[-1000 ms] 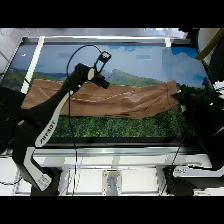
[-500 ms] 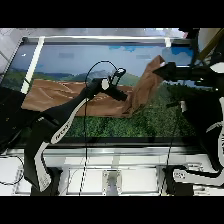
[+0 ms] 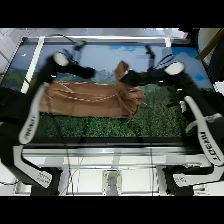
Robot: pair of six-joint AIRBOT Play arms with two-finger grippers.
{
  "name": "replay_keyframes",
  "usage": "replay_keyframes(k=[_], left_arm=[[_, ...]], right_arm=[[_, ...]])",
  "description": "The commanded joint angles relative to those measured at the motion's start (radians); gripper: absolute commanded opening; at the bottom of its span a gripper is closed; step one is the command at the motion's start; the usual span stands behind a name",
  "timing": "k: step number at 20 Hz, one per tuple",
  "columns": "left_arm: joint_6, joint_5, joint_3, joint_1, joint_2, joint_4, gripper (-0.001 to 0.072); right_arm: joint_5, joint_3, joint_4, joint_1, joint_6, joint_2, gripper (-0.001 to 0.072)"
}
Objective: Fold the clothes and pants, and hang the long-sleeved shirts on hangers.
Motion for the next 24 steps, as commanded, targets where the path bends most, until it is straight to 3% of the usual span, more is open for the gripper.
replay_keyframes(k=[1,5,6,7,8,10,12,15,17,19,21,24], left_arm=[[0.0,-0.132,0.0,0.224,0.105,0.007,0.0011],[0.001,-0.199,0.0,0.343,0.125,0.008,0.0011],[0.001,-0.2,0.0,0.35,0.125,0.008,0.0011],[0.002,-0.2,0.0,0.353,0.125,0.008,0.0011],[0.006,-0.199,0.0,0.353,0.125,0.008,0.0011],[0.019,-0.2,0.0,0.349,0.125,0.006,0.0011],[0.019,-0.204,0.0,0.346,0.126,0.007,0.0011],[0.02,-0.23,0.0,0.346,0.126,0.007,0.0011],[0.02,-0.233,0.0,0.346,0.126,0.008,0.0011],[0.02,-0.238,0.0,0.346,0.126,0.008,0.0011],[0.02,-0.238,0.0,0.346,0.126,0.008,0.0012],[0.019,-0.239,0.0,0.345,0.126,0.006,0.0012]], right_arm=[[-0.229,0.002,0.037,0.174,0.018,-0.129,0.0038],[-0.365,0.01,0.2,0.317,-0.002,-0.291,0.0039],[-0.365,0.033,0.231,0.341,-0.008,-0.318,0.0084],[-0.367,0.066,0.264,0.358,-0.01,-0.33,0.0378],[-0.367,0.106,0.278,0.366,-0.013,-0.332,0.0526],[-0.328,0.226,0.244,0.354,-0.039,-0.328,0.0529],[-0.219,0.364,0.114,0.298,-0.036,-0.327,0.0526],[0.183,0.529,-0.091,0.122,0.06,-0.31,0.0439],[0.404,0.538,-0.241,-0.016,0.115,-0.248,0.0439],[0.535,0.498,-0.375,-0.143,0.13,-0.169,0.0439],[0.513,0.36,-0.404,-0.246,0.125,-0.064,0.0439],[0.262,0.04,-0.39,-0.304,0.126,0.066,0.0446]])
